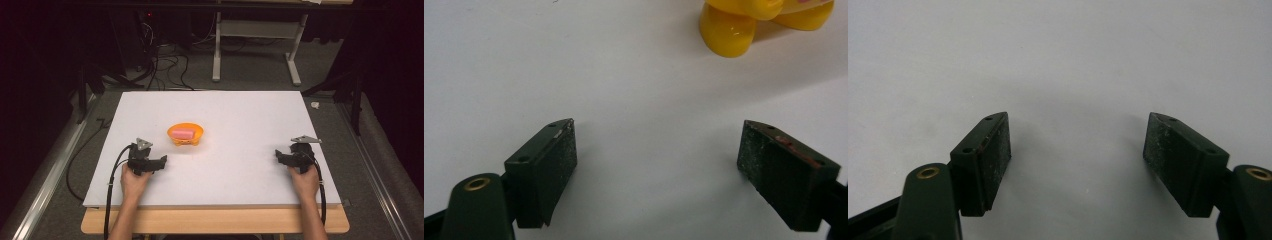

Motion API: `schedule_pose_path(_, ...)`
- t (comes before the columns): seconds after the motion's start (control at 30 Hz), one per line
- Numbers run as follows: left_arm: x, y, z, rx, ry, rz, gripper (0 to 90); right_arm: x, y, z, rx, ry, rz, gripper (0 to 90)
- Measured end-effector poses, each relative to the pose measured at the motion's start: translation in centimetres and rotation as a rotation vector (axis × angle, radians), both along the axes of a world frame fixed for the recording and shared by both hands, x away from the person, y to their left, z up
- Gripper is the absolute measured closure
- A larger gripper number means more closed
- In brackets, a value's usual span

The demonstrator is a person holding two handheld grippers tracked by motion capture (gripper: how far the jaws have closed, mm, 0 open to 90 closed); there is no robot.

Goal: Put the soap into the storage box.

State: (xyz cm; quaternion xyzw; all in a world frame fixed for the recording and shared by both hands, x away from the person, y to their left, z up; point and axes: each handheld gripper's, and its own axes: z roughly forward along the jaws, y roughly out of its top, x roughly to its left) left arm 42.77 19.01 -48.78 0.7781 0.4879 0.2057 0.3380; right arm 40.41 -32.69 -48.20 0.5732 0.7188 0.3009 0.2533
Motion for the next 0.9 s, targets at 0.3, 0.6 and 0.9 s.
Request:
schedule_pose_path(0.3,0.02,0.04,-0.06,-0.004,0.001,0.0,16.1,-0.01,0.0,0.0,0.0,0.0,0.001,27.6)
schedule_pose_path(0.6,0.03,0.06,-0.05,-0.004,0.004,0.0,16.1,-0.01,0.0,0.0,0.0,0.001,0.001,27.6)
schedule_pose_path(0.9,0.06,0.09,-0.02,-0.008,0.006,0.0,16.2,-0.01,-0.01,0.01,0.0,0.001,0.0,27.6)
